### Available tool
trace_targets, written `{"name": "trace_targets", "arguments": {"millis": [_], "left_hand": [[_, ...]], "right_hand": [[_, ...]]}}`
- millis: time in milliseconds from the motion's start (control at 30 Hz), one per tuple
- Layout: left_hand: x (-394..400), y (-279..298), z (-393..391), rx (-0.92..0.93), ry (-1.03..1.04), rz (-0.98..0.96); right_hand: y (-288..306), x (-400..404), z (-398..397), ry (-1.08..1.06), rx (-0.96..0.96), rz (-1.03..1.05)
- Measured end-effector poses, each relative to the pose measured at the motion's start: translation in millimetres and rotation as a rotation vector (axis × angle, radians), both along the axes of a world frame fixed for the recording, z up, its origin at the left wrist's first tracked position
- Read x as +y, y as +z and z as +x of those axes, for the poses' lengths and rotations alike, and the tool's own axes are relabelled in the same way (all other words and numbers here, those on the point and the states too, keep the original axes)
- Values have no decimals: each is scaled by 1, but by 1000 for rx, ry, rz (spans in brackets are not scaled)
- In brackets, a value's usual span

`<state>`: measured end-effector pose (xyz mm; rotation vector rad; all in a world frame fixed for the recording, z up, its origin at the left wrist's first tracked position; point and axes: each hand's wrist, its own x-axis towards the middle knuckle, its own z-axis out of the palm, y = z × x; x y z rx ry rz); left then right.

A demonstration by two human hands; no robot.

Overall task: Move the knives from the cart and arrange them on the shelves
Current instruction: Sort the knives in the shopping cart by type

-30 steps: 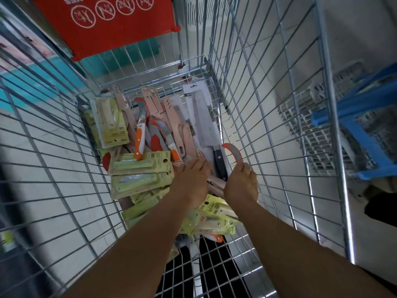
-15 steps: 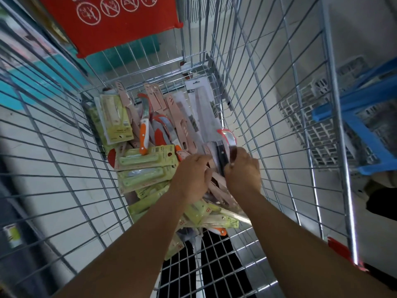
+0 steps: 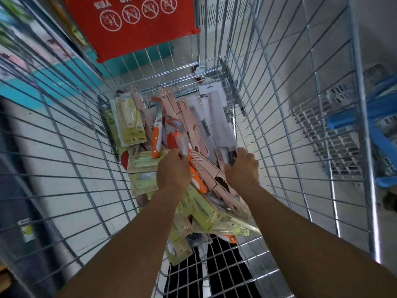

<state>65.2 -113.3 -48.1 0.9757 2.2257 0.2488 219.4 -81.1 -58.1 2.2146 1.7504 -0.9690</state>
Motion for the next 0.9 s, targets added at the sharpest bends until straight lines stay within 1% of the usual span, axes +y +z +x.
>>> {"name": "trace_targets", "arguments": {"millis": [67,133,200,233,267,333,433,533,600,700,833,900], "left_hand": [[-5,-5,-3,5,0,-15],[-6,-6,-5,18,-8,-50],[-5,-3,-6,92,-33,-111],[-4,0,-4,139,-69,-111],[-3,4,0,173,-122,-66],[-3,9,11,171,-325,65],[-7,8,35,80,-748,126],[-10,-3,55,38,-1016,43],[-8,-10,60,61,-1132,-35],[-10,-15,60,94,-1235,-98],[-17,-13,52,85,-1238,-134],[-20,-8,47,83,-1253,-139]], "right_hand": [[-7,-2,3,18,-27,-53],[-12,0,4,45,-53,-52],[-14,5,5,71,-70,-61],[-15,7,6,70,-69,-63],[-17,8,6,64,-66,-60],[-18,9,6,60,-70,-29],[-12,8,6,3,-47,28],[-1,3,14,8,20,54],[6,-3,24,69,-41,42],[12,-17,38,137,-168,19],[16,-46,44,191,-316,-70],[17,-56,45,188,-349,-114]]}}
